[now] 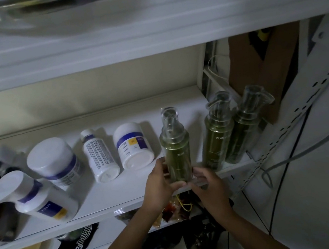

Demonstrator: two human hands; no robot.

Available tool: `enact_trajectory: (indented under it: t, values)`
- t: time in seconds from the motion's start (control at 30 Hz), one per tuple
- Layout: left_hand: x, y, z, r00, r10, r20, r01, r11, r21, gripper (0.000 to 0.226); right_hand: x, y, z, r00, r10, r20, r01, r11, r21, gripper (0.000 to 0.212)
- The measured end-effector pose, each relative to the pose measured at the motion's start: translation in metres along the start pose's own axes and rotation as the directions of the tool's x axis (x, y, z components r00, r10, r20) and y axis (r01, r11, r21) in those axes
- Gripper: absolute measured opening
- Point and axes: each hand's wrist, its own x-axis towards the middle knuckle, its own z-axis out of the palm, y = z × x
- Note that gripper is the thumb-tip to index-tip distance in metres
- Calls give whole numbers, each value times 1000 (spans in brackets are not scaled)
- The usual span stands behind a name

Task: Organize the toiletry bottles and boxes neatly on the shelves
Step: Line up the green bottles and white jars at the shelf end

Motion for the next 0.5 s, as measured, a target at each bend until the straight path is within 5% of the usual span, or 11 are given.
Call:
enact_trajectory:
  t: [0.2,0.5]
  values:
    - [8,1,4,998,-11,65,18,993,-115,61,-1,6,-10,1000,9,10,-8,999,-54,40]
    - [26,-1,10,989,108,102,-114,992,50,65,0,11,-20,996,-49,72,59,989,-132,49]
